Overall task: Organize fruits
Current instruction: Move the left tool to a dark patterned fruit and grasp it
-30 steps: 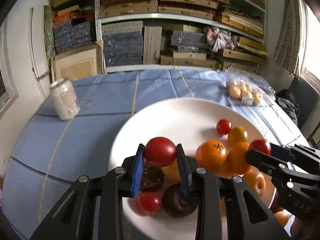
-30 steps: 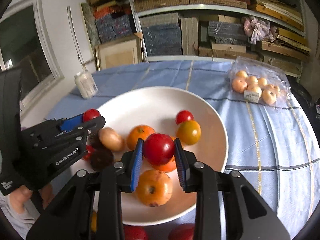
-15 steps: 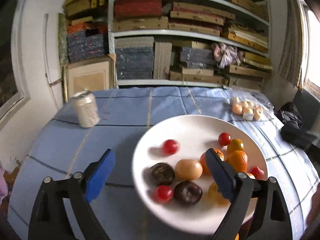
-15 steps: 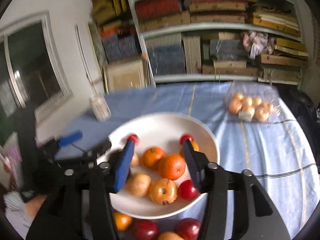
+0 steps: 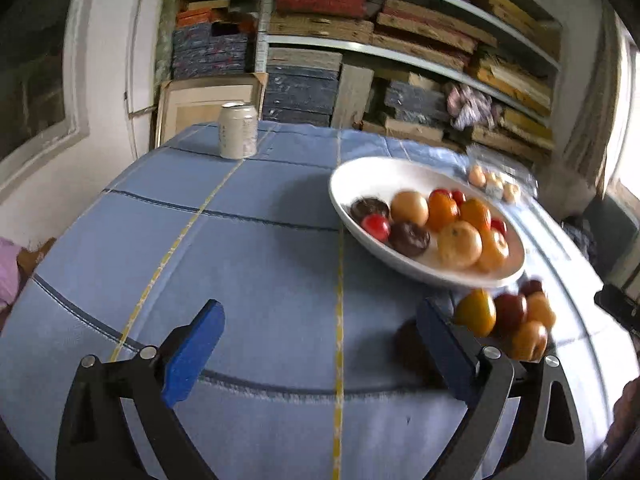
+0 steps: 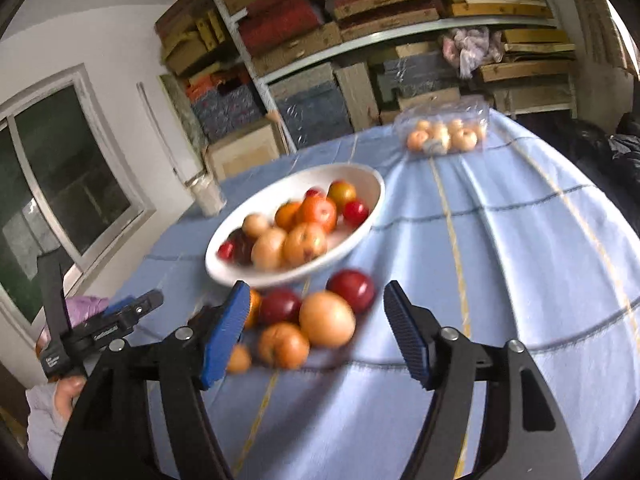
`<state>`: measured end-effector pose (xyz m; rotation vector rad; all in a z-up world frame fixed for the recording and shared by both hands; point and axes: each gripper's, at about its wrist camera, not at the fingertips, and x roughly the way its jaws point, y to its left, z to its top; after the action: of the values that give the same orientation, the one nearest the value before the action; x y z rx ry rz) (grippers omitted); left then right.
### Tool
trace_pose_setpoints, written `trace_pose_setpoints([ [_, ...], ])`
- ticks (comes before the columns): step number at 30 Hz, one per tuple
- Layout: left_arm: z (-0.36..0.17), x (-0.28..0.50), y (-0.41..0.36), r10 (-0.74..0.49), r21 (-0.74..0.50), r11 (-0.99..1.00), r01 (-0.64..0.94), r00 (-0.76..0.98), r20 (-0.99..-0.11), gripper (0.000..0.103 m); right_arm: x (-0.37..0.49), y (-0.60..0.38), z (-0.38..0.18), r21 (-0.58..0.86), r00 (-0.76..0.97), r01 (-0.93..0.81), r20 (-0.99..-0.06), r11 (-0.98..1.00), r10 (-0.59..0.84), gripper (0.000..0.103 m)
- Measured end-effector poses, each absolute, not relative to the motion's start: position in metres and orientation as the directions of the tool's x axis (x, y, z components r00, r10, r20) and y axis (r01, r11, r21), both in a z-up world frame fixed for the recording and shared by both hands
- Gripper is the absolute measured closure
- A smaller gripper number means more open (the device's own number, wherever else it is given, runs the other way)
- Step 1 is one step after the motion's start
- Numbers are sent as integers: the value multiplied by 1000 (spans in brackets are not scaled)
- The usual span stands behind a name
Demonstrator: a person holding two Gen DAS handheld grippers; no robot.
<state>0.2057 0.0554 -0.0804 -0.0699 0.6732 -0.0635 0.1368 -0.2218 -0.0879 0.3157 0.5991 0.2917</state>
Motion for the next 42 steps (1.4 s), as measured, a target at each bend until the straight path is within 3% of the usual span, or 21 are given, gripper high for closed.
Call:
trace_pose_setpoints([
  [6, -84, 201, 34, -87, -13, 995, 101, 777, -624, 6, 128, -206, -88, 321, 787, -213, -503, 923, 357, 25],
  [16, -92, 220, 11, -137, -22, 986, 163, 738, -661, 6, 132, -203, -89, 329, 775, -201, -522, 922, 356, 24],
  [22, -105, 243, 13, -102, -31, 993, 117, 673, -732, 4, 136, -202, -90, 326, 766, -203, -535, 923, 357, 22],
  [25, -110, 242, 22, -20, 39, 996, 75, 659, -752, 4, 136, -203, -91, 327, 766, -203, -534, 923, 358, 22],
  [32, -104, 226, 55, 23, 24, 1000, -8, 684, -729, 5, 136, -202, -90, 326, 765, -208, -533, 922, 361, 22],
  [42, -107, 216, 35, -68, 23, 992, 124, 676, -734, 5, 136, -198, -90, 325, 764, -218, -531, 920, 368, 22],
])
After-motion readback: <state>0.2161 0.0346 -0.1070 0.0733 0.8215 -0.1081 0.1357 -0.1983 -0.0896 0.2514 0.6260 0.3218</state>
